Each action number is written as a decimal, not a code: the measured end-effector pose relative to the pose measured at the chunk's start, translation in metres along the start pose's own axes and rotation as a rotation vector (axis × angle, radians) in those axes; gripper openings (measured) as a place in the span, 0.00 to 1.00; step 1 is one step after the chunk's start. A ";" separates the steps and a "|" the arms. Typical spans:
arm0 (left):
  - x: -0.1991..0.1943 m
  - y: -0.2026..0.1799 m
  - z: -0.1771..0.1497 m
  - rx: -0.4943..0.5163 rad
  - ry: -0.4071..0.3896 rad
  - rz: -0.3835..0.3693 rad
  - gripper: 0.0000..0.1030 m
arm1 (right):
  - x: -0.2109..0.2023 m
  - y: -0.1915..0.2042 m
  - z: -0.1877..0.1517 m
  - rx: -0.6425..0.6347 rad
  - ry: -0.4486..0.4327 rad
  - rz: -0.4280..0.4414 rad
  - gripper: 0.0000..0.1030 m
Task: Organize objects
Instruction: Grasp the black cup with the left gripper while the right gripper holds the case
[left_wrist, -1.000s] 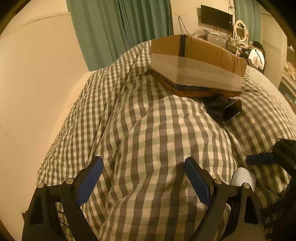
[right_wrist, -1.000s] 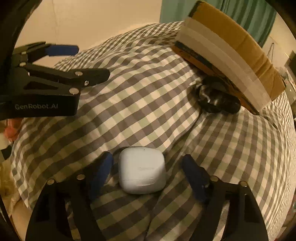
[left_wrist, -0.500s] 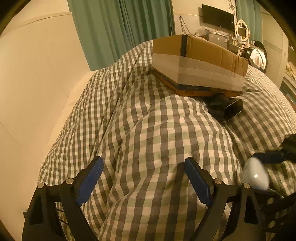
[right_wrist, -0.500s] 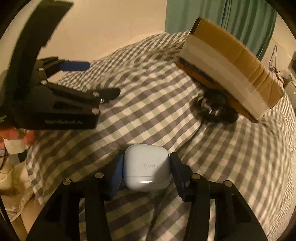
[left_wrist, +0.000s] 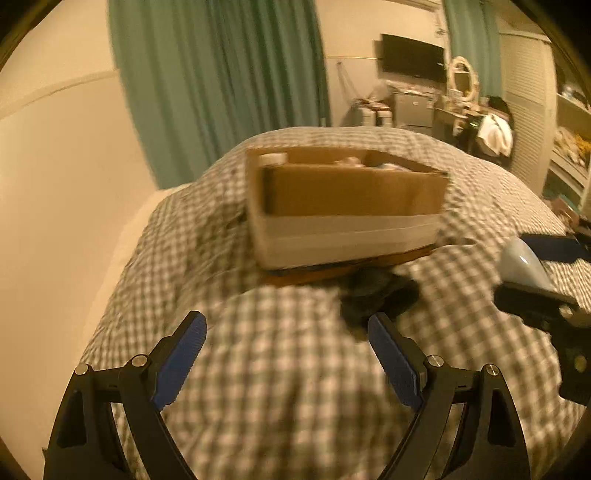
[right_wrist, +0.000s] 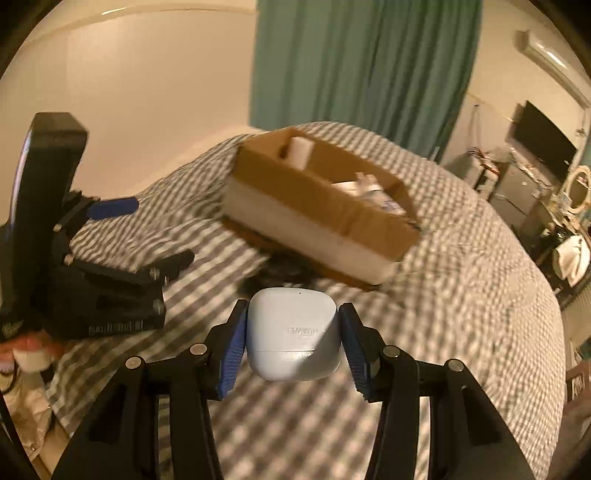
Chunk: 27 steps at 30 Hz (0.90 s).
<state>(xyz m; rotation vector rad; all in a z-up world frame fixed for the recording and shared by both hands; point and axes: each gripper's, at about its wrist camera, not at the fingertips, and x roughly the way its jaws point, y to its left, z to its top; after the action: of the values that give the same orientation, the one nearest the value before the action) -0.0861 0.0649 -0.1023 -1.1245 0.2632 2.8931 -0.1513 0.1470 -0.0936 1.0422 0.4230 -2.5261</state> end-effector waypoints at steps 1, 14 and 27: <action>0.003 -0.008 0.003 0.012 0.000 -0.009 0.89 | 0.001 -0.005 0.000 0.009 -0.003 -0.007 0.47; 0.079 -0.054 0.021 -0.018 0.146 -0.132 0.89 | 0.034 -0.083 -0.003 0.162 0.029 -0.075 0.47; 0.127 -0.039 0.011 -0.125 0.190 -0.232 0.52 | 0.078 -0.099 0.004 0.192 0.067 -0.003 0.47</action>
<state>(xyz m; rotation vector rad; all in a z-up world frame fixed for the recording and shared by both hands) -0.1834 0.1006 -0.1856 -1.3512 -0.0436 2.6349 -0.2492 0.2155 -0.1341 1.1990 0.2034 -2.5800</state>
